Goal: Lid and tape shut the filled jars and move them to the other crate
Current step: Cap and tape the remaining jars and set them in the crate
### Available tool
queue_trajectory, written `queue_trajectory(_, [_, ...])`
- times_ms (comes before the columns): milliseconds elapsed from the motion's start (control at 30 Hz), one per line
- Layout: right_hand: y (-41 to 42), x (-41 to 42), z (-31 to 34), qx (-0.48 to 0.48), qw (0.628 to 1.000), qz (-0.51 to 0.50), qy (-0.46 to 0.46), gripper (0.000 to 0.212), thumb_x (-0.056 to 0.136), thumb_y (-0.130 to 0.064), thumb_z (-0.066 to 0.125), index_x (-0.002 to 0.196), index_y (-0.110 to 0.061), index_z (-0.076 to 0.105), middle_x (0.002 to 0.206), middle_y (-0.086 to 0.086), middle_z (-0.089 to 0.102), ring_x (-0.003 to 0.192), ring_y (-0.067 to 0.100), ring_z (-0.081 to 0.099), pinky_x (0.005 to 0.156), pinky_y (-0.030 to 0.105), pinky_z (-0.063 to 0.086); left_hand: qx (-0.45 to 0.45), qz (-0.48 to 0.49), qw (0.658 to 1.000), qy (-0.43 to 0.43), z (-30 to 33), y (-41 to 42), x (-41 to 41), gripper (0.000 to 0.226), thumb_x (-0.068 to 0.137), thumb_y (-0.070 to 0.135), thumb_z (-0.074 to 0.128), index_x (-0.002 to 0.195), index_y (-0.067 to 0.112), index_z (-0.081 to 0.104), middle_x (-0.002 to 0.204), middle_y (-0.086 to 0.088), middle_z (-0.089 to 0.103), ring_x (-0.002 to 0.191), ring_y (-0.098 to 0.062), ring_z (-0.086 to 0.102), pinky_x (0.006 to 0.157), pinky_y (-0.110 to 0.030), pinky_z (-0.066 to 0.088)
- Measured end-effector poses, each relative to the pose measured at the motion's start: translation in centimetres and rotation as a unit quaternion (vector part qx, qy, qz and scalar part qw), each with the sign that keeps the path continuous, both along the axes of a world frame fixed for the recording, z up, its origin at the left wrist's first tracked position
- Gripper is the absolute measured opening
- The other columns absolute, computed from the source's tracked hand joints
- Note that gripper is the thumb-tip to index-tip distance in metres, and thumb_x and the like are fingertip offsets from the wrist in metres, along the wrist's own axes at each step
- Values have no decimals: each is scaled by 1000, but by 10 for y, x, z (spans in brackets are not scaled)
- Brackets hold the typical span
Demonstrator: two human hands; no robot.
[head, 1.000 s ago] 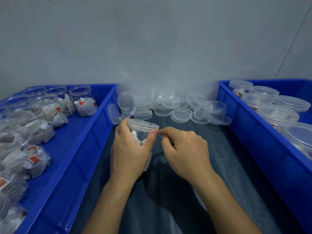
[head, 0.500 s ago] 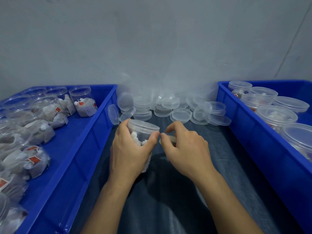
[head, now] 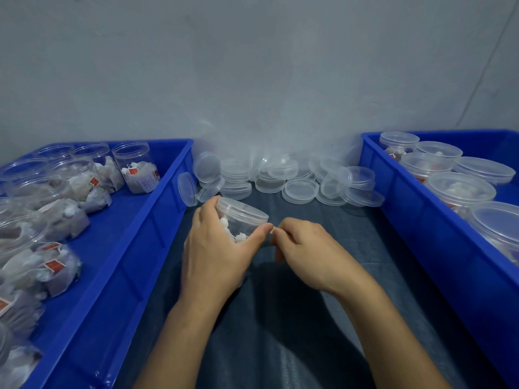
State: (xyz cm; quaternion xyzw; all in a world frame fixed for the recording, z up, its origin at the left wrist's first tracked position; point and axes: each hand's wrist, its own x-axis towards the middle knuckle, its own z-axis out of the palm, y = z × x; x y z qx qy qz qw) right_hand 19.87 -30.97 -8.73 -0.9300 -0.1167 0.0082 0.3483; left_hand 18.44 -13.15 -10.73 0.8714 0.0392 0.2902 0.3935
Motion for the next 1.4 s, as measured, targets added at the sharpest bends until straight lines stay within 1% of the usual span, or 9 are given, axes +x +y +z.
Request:
queue_trajectory(133, [1, 0, -1, 26, 998, -17, -46, 36, 104, -47, 44, 84, -20, 59, 78, -5, 64, 78, 18, 61, 66, 38, 48, -5, 8, 1000, 7, 2, -1, 0, 104, 63, 90, 65, 144, 27, 46, 134, 10, 57, 115, -8, 53, 92, -30, 44])
queue_trajectory(300, [4, -1, -3, 53, 994, -16, -92, 45, 102, -49, 47, 71, -17, 47, 62, -4, 53, 65, 19, 51, 58, 38, 40, -20, 16, 1000, 5, 4, -2, -2, 88, 65, 88, 66, 131, 34, 47, 115, 14, 64, 102, -11, 62, 83, -36, 53])
queue_trajectory(500, [6, 0, -6, 38, 994, -20, -103, 45, 101, -51, 45, 70, -18, 45, 61, -5, 54, 64, 19, 52, 56, 38, 37, -39, 5, 999, 1, 7, -2, -5, 86, 64, 85, 67, 128, 32, 48, 116, 12, 66, 103, -14, 65, 86, -42, 56])
queue_trajectory(700, [7, 1, -7, 34, 993, -31, -112, 42, 99, -49, 46, 69, -20, 47, 70, -20, 59, 64, 15, 54, 56, 36, 35, -27, 6, 999, 22, 7, -1, -4, 100, 60, 89, 65, 138, 31, 46, 127, 10, 64, 111, -16, 63, 93, -44, 56])
queue_trajectory(833, [10, 1, -9, 31, 989, -44, -135, 43, 100, -47, 48, 68, -20, 43, 63, -15, 57, 61, 17, 51, 55, 37, 36, -12, 14, 1000, 19, 8, -1, -3, 107, 61, 88, 62, 147, 27, 47, 134, 7, 65, 119, -17, 62, 100, -44, 53])
queue_trajectory(1000, [14, -2, -8, 11, 979, -57, -193, 45, 100, -46, 50, 65, -19, 39, 52, -4, 46, 55, 16, 46, 54, 34, 31, -20, 18, 999, 21, 8, 1, -4, 94, 60, 89, 62, 132, 29, 53, 107, 19, 65, 99, -11, 61, 79, -28, 47])
queue_trajectory(1067, [14, -3, -5, -1, 975, -56, -213, 47, 98, -50, 48, 63, -19, 38, 50, -4, 43, 53, 16, 45, 54, 35, 27, -40, 12, 999, 29, 9, 2, -4, 88, 58, 89, 63, 124, 31, 55, 98, 24, 62, 96, -11, 63, 78, -28, 50])
queue_trajectory(1267, [12, -7, 0, 15, 967, -63, -247, 49, 91, -55, 49, 58, -21, 36, 47, -4, 40, 50, 17, 41, 55, 33, 27, -177, -59, 981, 59, 9, 10, -2, 67, 59, 78, 73, 106, 30, 69, 94, 14, 78, 88, -4, 74, 85, -44, 62])
queue_trajectory(1400, [6, -6, 2, 68, 965, -50, -247, 47, 88, -51, 55, 57, -19, 40, 51, -3, 40, 53, 21, 39, 55, 34, 28, -279, -119, 950, 80, 6, 13, -1, 63, 64, 69, 77, 102, 19, 74, 92, -3, 81, 85, -24, 78, 82, -49, 64])
